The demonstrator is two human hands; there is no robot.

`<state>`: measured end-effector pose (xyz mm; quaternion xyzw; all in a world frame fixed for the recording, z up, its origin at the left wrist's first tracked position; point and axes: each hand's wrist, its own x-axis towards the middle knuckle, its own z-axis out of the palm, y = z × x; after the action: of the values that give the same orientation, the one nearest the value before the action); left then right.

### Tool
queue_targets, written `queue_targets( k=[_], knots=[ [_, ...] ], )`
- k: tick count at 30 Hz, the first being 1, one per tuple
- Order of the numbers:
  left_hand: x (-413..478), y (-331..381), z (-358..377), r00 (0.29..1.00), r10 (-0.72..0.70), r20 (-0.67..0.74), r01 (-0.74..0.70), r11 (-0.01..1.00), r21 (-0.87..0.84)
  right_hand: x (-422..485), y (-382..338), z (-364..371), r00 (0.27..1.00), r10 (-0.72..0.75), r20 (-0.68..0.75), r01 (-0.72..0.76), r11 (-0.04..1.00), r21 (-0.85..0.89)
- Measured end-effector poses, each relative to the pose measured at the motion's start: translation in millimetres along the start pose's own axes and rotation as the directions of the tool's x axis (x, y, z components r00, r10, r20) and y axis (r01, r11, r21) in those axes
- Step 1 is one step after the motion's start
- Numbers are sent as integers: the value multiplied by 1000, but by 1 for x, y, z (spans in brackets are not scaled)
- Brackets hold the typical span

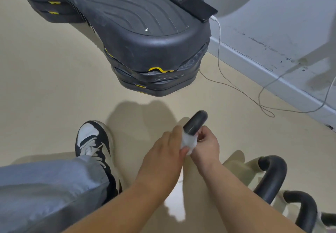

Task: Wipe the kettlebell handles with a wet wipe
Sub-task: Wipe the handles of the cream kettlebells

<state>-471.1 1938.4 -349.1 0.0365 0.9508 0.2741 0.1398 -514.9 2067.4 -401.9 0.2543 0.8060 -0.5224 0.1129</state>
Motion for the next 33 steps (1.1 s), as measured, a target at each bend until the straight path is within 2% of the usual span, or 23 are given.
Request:
queue_targets(
  k=[3, 6, 9, 12, 14, 17, 19, 21, 23, 27, 31, 33],
  knots=[
    [-30, -17, 17, 997, -14, -71, 7, 995, -100, -1, 1, 2, 1000, 18, 13, -18, 1000, -6],
    [-15, -4, 9, 991, -51, -120, 49, 999, -24, 1, 0, 3, 1000, -13, 11, 13, 999, -35],
    [27, 13, -11, 994, -95, 59, 92, 995, 44, 3, 1, 2, 999, -37, 15, 37, 998, -48],
    [72, 33, -24, 974, -59, 220, 32, 992, 123, 4, 3, 1, 999, -3, 33, 5, 999, -45],
    [84, 42, -22, 966, -30, 258, -2, 992, 125, 4, 2, 0, 999, -9, 36, 12, 996, -83],
    [60, 36, -14, 992, -111, 61, 111, 994, -3, 0, -3, 0, 1000, -9, 13, 9, 1000, -10],
    [22, 16, 1, 996, -58, -68, 55, 997, -56, -1, -3, 0, 999, -37, 15, 38, 998, -41],
    [-17, -8, 16, 995, -14, -99, -1, 989, -147, 0, -2, -1, 999, -36, 9, 37, 996, -77],
    [-41, -29, 35, 994, -53, -100, 34, 982, -183, 2, 0, 0, 1000, -25, -1, 25, 994, -109],
    [-35, -25, 37, 977, -77, -199, 49, 988, -143, 1, 0, 1, 999, -32, 2, 32, 993, -115],
    [13, 8, -11, 993, -114, 27, 116, 988, -97, -1, -4, 1, 999, -42, 17, 43, 997, -57],
    [44, 29, -30, 983, -84, 161, 89, 996, -22, -3, -7, 0, 999, -10, 32, 10, 1000, -16]
  ],
)
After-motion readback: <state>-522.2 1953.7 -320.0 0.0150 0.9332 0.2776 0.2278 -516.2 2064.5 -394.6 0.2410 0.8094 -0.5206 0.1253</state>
